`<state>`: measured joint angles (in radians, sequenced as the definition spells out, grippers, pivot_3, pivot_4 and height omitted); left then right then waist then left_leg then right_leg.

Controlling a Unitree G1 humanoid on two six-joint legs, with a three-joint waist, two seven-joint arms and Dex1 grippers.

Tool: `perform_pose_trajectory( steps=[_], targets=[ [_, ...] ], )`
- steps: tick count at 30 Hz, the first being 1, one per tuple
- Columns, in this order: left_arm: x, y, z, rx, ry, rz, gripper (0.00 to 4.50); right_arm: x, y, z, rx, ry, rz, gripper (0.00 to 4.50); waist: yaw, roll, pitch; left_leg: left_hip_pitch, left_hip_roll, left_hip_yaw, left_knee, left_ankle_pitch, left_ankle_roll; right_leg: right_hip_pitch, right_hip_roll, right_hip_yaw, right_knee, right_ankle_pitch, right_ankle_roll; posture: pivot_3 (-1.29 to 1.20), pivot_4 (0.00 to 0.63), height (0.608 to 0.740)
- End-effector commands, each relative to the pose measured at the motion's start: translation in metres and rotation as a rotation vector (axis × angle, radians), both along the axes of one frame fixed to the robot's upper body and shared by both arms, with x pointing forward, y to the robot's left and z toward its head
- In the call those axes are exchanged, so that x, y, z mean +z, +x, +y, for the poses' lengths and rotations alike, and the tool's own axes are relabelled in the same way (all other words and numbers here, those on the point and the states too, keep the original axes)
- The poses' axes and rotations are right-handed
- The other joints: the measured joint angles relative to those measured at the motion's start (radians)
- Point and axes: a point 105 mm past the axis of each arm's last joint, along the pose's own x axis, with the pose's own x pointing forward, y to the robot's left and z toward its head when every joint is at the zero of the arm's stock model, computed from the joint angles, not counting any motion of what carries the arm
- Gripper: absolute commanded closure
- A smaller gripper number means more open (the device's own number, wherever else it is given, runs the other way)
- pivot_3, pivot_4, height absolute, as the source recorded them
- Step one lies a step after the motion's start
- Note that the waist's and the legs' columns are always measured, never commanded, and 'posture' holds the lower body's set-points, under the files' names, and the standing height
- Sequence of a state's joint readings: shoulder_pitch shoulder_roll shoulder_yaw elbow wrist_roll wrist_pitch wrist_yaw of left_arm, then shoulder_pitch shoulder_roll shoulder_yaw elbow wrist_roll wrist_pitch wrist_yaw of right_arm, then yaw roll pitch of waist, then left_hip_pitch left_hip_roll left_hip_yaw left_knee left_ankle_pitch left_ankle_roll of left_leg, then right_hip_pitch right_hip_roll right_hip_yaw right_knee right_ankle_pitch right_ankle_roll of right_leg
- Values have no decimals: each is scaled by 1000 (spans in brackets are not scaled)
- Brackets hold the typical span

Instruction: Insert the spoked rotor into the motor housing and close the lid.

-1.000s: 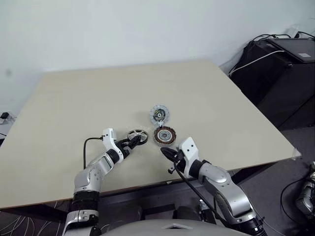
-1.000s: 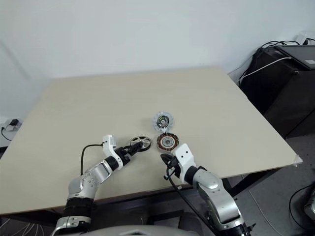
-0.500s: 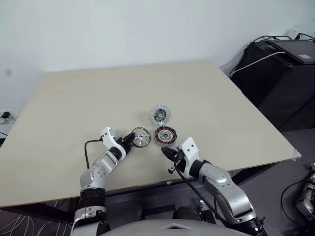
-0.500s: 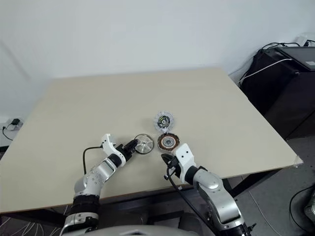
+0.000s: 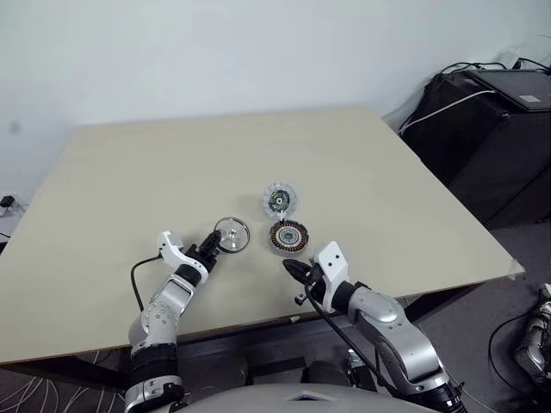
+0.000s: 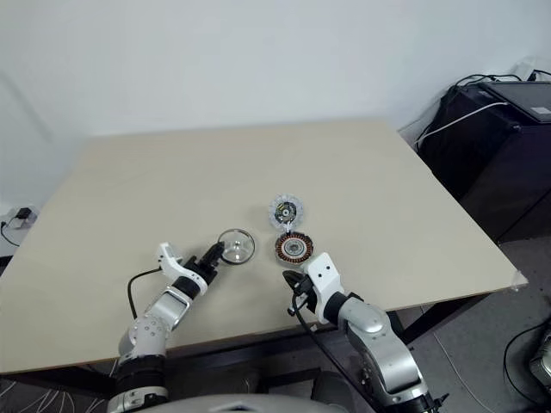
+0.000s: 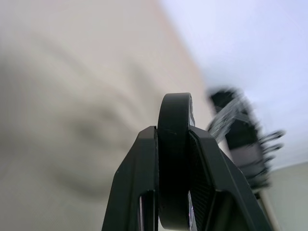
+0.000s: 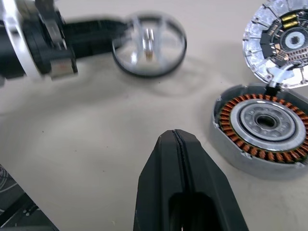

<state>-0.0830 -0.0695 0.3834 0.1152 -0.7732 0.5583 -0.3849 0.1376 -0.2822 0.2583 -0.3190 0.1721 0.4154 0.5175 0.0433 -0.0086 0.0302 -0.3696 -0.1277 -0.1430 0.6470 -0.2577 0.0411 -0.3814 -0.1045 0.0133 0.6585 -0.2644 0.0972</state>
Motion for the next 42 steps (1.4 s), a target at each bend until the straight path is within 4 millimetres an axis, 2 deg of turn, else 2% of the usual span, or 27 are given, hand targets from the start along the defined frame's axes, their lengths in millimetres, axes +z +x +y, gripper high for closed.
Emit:
perform_pose_trajectory(
  steps=[1,5,14,19,35,42],
  targets=[
    [28,7,-17,-51,-46,-97,3937,14,4,3,5,24,-53,4500,1,0,0,0,0,0,0,0,0,0,0,0,-1,0,1,0,0,740],
    [35,9,-39,-121,-105,-100,3937,13,4,4,7,24,-54,4500,0,0,0,0,-1,0,0,0,1,0,-1,0,-1,1,1,0,0,740],
    [39,14,-94,-306,-143,-62,3937,13,2,3,-8,25,-55,4500,0,0,0,0,-1,0,0,0,1,0,0,0,-1,1,1,0,0,740],
    [31,16,-119,-359,-144,-17,3937,13,1,-1,-29,22,-57,4500,0,0,0,0,-1,0,0,0,1,0,0,1,-1,3,-3,0,0,740],
    [17,22,-159,-438,-138,37,3937,15,-1,-4,-53,16,-64,4500,-3,0,0,-1,-1,0,1,-1,1,0,0,1,-2,3,-1,0,0,740],
    [9,18,-161,-448,-117,65,3937,16,-1,-6,-62,13,-67,4500,-3,-1,0,-2,-1,0,1,-1,1,-1,0,1,-2,4,-2,0,0,740]
  ],
)
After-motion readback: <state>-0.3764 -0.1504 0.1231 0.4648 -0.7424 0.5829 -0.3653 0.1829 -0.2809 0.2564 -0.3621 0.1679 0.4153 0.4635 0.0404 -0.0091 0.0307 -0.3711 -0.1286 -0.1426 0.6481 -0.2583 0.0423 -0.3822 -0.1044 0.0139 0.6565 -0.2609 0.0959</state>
